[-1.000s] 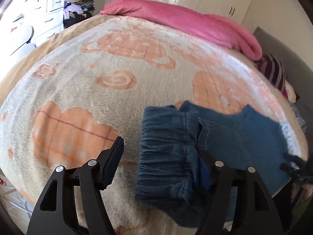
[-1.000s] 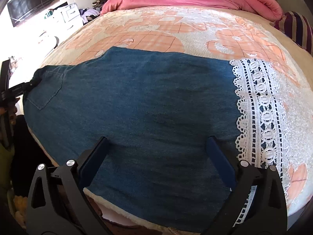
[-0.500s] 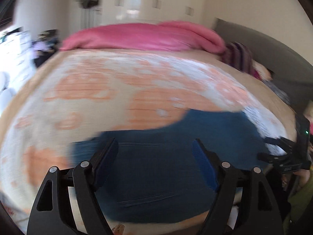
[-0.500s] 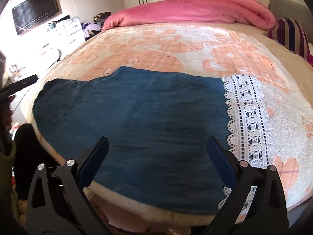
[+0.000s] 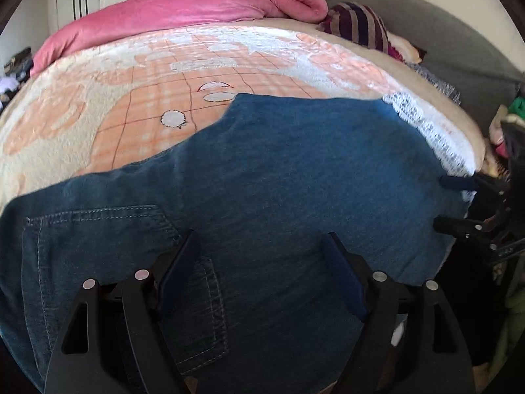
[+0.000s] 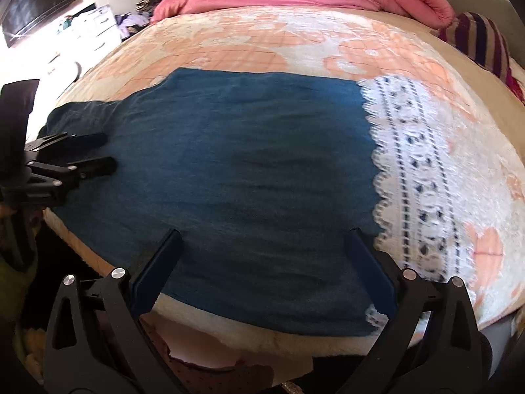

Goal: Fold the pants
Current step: 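Grasp the lace trim with the left gripper and lift it up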

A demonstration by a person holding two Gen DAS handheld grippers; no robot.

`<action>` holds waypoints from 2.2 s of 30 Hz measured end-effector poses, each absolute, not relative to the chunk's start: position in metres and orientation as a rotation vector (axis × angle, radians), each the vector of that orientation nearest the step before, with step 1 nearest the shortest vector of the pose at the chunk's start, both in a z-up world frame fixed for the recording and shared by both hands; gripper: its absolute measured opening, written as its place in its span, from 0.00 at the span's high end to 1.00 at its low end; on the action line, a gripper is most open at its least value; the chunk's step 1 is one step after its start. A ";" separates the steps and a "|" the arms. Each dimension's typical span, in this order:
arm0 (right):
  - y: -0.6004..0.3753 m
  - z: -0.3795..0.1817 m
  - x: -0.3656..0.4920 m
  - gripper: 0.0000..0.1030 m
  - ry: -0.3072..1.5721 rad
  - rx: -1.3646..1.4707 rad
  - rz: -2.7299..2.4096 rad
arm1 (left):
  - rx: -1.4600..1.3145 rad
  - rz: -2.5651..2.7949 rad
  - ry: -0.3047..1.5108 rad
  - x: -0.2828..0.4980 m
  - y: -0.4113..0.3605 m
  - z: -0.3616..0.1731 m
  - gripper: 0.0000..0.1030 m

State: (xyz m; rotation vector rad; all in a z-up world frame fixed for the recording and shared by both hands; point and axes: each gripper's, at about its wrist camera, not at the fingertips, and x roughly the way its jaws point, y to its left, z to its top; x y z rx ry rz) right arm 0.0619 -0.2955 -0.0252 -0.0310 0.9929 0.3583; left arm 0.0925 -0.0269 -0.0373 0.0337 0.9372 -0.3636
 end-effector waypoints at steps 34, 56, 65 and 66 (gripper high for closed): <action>-0.360 0.016 0.031 0.08 0.797 0.145 0.194 | 0.086 -0.415 0.837 0.083 -0.070 0.032 0.04; -0.406 -0.017 0.043 0.08 0.909 0.335 0.138 | 0.247 -0.640 0.965 0.206 -0.212 0.018 0.04; -0.394 -0.023 0.051 0.08 0.944 0.302 0.172 | 0.254 -0.726 1.056 0.263 -0.257 -0.022 0.04; -0.392 -0.023 0.051 0.09 0.931 0.313 0.205 | 0.250 -0.739 1.068 0.267 -0.261 -0.027 0.05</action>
